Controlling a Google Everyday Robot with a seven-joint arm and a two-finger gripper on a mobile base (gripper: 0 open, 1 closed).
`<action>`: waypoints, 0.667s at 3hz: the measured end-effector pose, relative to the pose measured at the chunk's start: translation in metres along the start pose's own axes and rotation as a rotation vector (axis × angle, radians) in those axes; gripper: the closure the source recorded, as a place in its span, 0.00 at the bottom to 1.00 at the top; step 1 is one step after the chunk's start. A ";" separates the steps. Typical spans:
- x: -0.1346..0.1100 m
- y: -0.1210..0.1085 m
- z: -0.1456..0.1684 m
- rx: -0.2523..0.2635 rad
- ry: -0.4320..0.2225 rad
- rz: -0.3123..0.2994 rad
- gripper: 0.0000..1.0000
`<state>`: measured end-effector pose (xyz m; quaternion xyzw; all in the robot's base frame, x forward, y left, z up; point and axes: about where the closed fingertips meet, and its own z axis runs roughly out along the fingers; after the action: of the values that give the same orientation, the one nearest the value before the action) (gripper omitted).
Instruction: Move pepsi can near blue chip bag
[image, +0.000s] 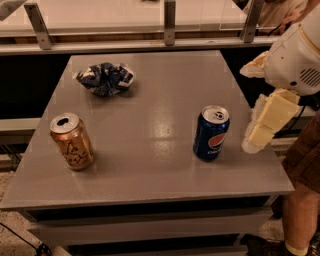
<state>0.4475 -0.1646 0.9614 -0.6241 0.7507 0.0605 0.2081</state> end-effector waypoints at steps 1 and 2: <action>-0.025 0.007 0.030 -0.056 -0.034 -0.039 0.00; -0.037 0.012 0.049 -0.083 -0.042 -0.062 0.06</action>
Offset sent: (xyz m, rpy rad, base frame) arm 0.0077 0.0757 -0.0565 0.0250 0.0575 0.1260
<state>0.4530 -0.1113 0.9289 -0.6537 0.7233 0.0983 0.1995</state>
